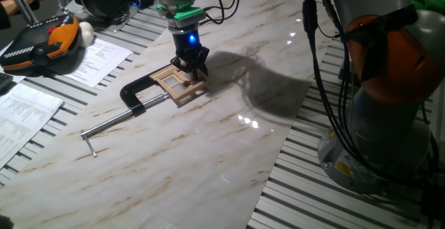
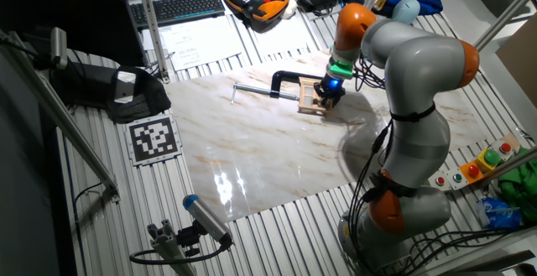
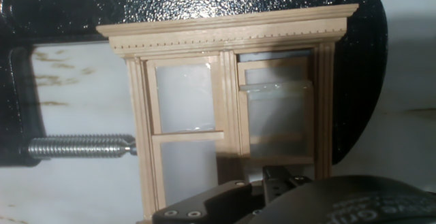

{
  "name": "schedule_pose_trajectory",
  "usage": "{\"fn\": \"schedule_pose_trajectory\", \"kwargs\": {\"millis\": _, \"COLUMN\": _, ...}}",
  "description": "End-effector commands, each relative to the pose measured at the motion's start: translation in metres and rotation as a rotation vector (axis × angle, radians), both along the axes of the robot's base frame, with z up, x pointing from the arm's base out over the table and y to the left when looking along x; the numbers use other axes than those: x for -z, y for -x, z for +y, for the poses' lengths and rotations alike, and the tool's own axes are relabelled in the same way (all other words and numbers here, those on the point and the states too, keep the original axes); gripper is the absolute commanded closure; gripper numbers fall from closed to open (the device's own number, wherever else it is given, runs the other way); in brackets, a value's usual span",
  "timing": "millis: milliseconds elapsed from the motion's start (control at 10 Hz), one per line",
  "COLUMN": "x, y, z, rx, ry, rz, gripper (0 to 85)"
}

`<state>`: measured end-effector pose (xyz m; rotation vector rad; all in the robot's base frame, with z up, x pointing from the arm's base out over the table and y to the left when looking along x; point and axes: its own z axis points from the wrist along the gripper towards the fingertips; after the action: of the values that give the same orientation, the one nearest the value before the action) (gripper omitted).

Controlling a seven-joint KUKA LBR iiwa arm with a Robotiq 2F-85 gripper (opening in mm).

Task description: Open a sliding window

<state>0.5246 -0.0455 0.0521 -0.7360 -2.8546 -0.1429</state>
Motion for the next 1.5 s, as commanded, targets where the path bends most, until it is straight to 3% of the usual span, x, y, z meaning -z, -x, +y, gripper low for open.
{"fn": "schedule_pose_trajectory", "kwargs": {"millis": 0, "x": 0.0006, "y": 0.0002, "z": 0.0006, "rx": 0.0, "ry": -0.001, "rz": 0.0, "gripper": 85.0}}
{"fn": "schedule_pose_trajectory", "kwargs": {"millis": 900, "x": 0.005, "y": -0.0012, "z": 0.0013, "rx": -0.004, "ry": 0.001, "rz": -0.005, "gripper": 85.0}}
{"fn": "schedule_pose_trajectory", "kwargs": {"millis": 1400, "x": 0.0023, "y": -0.004, "z": 0.0005, "rx": -0.009, "ry": 0.018, "rz": -0.009, "gripper": 85.0}}
